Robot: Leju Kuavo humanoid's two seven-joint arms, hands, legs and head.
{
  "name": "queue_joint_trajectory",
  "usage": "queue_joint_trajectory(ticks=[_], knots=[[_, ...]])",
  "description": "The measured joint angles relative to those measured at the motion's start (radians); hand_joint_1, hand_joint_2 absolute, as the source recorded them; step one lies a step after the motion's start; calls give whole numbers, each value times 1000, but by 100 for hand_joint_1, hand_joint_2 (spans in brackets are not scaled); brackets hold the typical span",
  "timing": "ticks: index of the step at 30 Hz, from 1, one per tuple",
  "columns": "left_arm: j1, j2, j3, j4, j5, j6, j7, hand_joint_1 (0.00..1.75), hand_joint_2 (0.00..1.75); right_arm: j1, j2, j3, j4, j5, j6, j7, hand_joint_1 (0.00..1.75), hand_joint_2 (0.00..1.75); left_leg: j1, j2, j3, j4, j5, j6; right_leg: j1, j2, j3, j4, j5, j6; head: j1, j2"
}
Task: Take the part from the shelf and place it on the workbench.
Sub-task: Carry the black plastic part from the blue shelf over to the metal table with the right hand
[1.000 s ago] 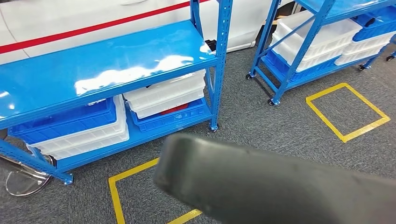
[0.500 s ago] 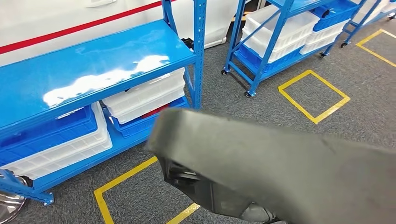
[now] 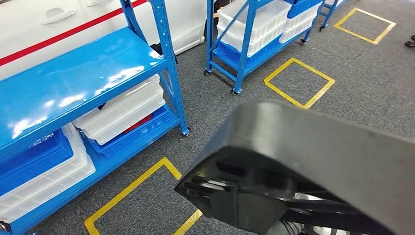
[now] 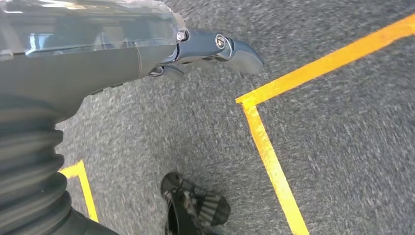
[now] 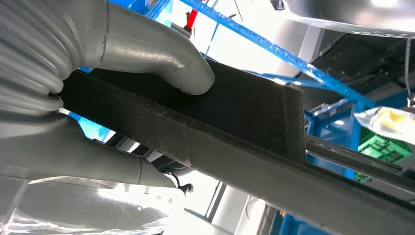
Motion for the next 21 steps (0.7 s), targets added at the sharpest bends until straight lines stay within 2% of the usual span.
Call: queue_joint_trajectory(ticks=[1, 2, 3, 4, 5, 6, 7, 9, 11, 13, 14, 15, 16, 17, 18, 19, 21], knots=[[-1, 2, 0, 0, -1, -2, -1, 0, 175, -1, 0, 0, 3, -2, 2, 0, 175, 175, 2, -1, -2, -2, 16, -2, 0, 12, 0, 2, 0, 0, 0, 0], [-2, 4, 0, 0, -2, -4, -2, 0, 175, -3, 0, 1, 7, -3, 5, 0, 175, 175, 5, -4, 14, -42, 49, -4, -1, 24, 0, 5, -1, 1, 0, 0], [-4, 6, 0, 0, -4, -7, -2, 0, 175, -7, 0, 2, 13, -4, 8, 0, 175, 175, 9, -15, 41, -104, 87, -5, -2, 35, -1, 9, -2, 3, 0, 0], [-6, 8, 0, 0, -4, -11, -3, 0, 175, -15, 0, 4, 21, -3, 12, 0, 175, 175, 12, -36, 68, -166, 115, -6, -1, 47, -5, 16, -3, 7, 0, 0], [-8, 10, 0, 0, -5, -14, -3, 0, 175, -24, 1, 8, 31, 0, 18, 1, 175, 175, 15, -54, 88, -214, 131, -4, -2, 58, -10, 22, -4, 13, 0, 0], [-9, 12, 0, 0, -4, -16, -4, 0, 175, -32, 3, 11, 41, 5, 26, 1, 175, 175, 15, -68, 98, -240, 135, -1, -2, 68, -16, 26, -3, 19, 1, 0], [-10, 13, 0, 0, -4, -17, -4, 0, 175, -38, 5, 15, 51, 9, 33, 1, 175, 175, 13, -72, 101, -248, 132, 5, -4, 77, -21, 28, -1, 26, 1, 0], [-12, 12, 0, 0, -1, -18, -2, 0, 175, -48, 12, 22, 72, 15, 45, 1, 175, 175, 13, -54, 101, -255, 138, 19, -8, 85, -28, 28, 3, 38, 1, 0], [-14, 8, 0, 1, 2, -16, 6, 0, 175, -71, 19, 32, 96, 14, 56, 2, 175, 175, 14, -32, 102, -264, 146, 32, -6, 50, -49, 68, -23, 46, 4, 0], [-13, 2, 0, 2, 4, -9, 18, 0, 175, -99, 30, 44, 121, 12, 70, 2, 175, 175, 10, -8, 102, -267, 148, 39, -7, 1, -101, 180, -85, 52, 7, 0], [-12, -2, 1, 2, 5, -4, 22, 0, 175, -109, 37, 51, 132, 9, 78, 5, 175, 175, 9, 5, 101, -267, 147, 40, -9, -10, -129, 242, -110, 54, 7, 0], [-11, -5, 2, 2, 6, -1, 25, 0, 175, -117, 43, 57, 141, 4, 87, 10, 175, 175, 8, 17, 101, -267, 147, 40, -11, -16, -148, 282, -120, 57, 7, 0], [-11, -8, 4, 2, 7, 1, 26, 0, 175, -125, 48, 62, 148, -3, 96, 18, 175, 175, 8, 28, 102, -267, 145, 40, -13, -19, -149, 287, -111, 58, 7, 0], [-12, -12, 5, 2, 7, 2, 26, 0, 175, -135, 52, 66, 153, -12, 105, 26, 175, 175, 8, 38, 103, -266, 144, 39, -14, -24, -131, 255, -87, 58, 7, 0], [-13, -16, 6, 2, 7, 1, 26, 0, 175, -145, 54, 69, 157, -20, 111, 33, 175, 175, 8, 48, 106, -266, 142, 36, -15, -35, -99, 196, -54, 56, 7, 0], [-13, -19, 6, 2, 5, 1, 26, 0, 175, -156, 56, 72, 161, -26, 116, 40, 175, 175, 7, 56, 108, -266, 139, 33, -13, -57, -64, 130, -29, 54, 7, 0], [-13, -22, 7, 2, 2, 2, 26, 0, 175, -175, 59, 75, 167, -38, 121, 51, 175, 175, 2, 71, 112, -265, 134, 25, -3, -90, -21, 41, -8, 44, 7, 0]])
